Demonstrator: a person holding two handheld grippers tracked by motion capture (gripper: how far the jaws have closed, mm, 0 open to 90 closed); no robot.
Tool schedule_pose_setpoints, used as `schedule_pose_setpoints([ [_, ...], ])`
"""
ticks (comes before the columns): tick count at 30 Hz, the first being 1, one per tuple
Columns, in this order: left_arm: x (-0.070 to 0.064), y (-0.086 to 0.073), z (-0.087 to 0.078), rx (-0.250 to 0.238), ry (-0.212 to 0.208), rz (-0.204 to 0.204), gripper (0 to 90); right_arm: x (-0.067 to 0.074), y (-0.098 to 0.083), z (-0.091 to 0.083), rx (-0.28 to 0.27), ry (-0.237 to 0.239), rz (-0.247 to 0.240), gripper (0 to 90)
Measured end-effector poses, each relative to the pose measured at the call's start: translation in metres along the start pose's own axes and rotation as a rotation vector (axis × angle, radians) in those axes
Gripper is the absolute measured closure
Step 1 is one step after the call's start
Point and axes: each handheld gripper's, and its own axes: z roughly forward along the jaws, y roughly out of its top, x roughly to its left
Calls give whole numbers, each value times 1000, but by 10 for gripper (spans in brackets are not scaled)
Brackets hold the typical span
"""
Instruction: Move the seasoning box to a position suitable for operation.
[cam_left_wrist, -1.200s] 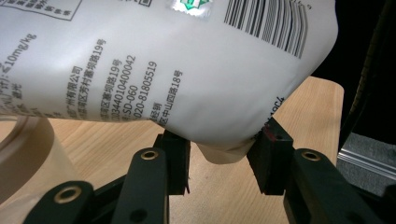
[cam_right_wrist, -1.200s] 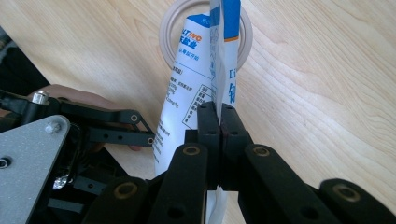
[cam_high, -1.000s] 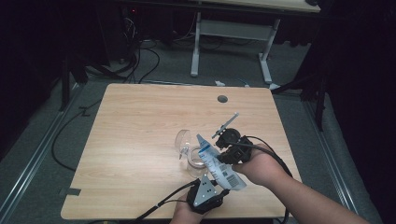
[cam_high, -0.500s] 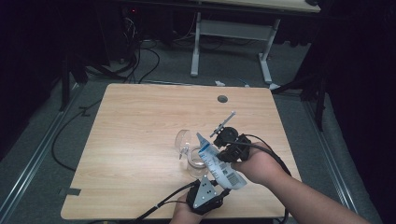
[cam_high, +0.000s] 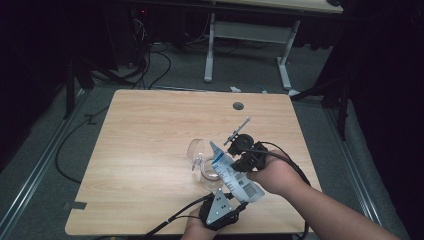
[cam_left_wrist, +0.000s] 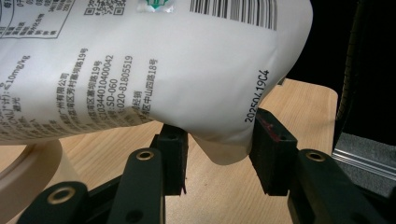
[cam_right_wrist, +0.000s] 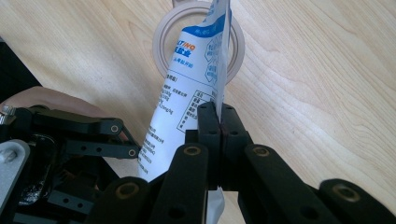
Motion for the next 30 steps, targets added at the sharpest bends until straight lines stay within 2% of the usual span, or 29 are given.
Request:
schedule_pose_setpoints([
  [6,-1,0,0,-6,-4,6,592,0,0,0,3,-5,-2,900],
  [13,-1,2,0,-7,10,5,599,1,3,-2,-1,-2,-9,900],
  [19,-1,2,0,-15,-7,-5,590,1,5,-2,5,0,-10,900],
  [30,1,4,0,-16,-2,-6,594,5,9,-3,-6,0,-21,900],
])
